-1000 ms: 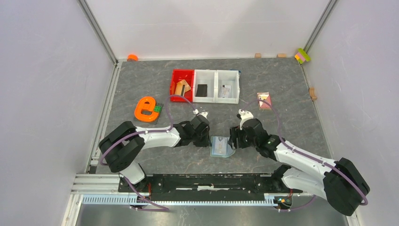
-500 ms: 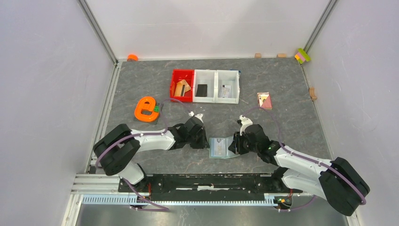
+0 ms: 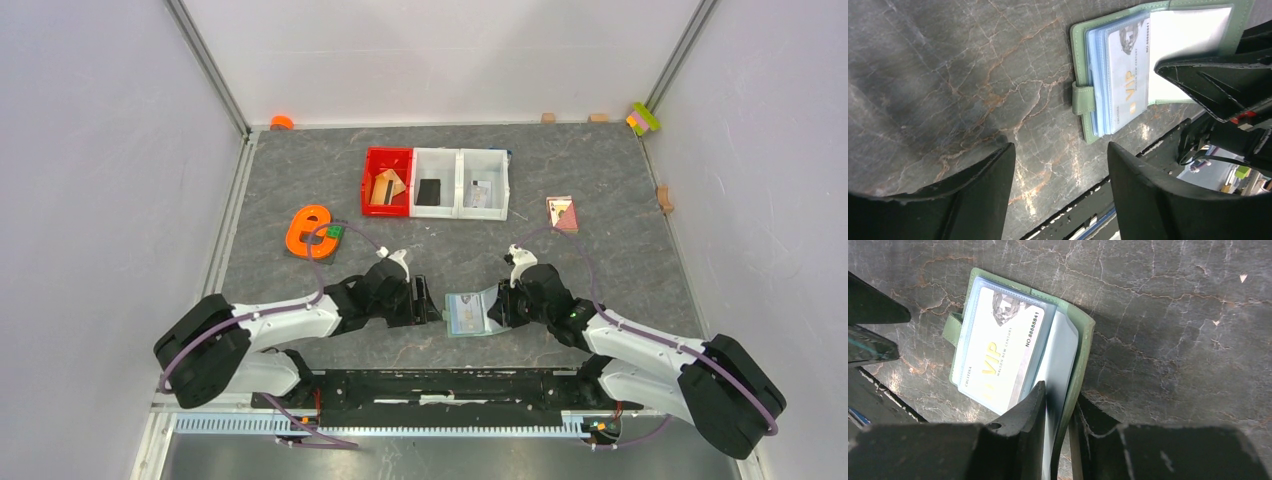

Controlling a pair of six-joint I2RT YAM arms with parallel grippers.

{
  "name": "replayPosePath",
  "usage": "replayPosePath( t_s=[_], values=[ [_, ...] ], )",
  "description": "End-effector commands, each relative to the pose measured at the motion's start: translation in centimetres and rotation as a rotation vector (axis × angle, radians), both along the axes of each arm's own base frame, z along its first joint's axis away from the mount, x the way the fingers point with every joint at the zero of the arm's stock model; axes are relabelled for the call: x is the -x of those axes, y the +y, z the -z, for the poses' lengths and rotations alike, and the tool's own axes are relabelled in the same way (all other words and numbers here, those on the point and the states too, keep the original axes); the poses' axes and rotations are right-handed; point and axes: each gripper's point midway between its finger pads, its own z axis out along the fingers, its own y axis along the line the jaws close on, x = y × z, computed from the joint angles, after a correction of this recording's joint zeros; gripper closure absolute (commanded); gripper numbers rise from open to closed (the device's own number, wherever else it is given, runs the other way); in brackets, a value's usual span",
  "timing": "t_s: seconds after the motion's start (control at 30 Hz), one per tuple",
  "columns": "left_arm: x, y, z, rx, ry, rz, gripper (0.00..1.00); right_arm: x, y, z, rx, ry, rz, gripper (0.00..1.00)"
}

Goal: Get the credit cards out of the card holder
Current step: Remove the credit card from the card holder.

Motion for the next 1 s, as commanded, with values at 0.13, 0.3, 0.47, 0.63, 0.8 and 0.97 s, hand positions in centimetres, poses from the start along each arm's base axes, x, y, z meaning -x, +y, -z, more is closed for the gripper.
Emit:
replayPosePath(
  t_s=[0.13, 0.3, 0.47, 0.63, 0.8, 0.97],
  values=[
    [0.9, 0.5, -1.3, 0.035, 0.012, -0.009, 0.10, -1.1, -0.2, -1.3, 0.011, -0.070, 0.006, 0.76],
    [1.2, 0.6, -0.5, 0.033, 0.027, -0.001, 0.00, -1.1, -0.1, -1.3, 0.000, -0.068, 0.016, 0.77],
    [1.3, 0.1, -0.3, 0.036, 0.041, 0.014, 0.00, -1.1, -0.2, -1.2, -0.010, -0.070, 0.026, 0.84],
    [1.1, -0.4, -0.6, 0.060, 0.031, 0.024, 0.00, -1.6, 0.0, -1.7, -0.039, -0.098, 0.046, 1.00],
    [1.1, 0.4, -0.7, 0.077, -0.015, 0.003, 0.00, -2.6, 0.5, -3.4, -0.062, -0.154, 0.049, 1.00],
    [0.8, 1.8, -1.9, 0.112, -0.123, -0.010, 0.00, -3.5, 2.1, -6.3, -0.158, -0.222, 0.030, 1.00]
  ],
)
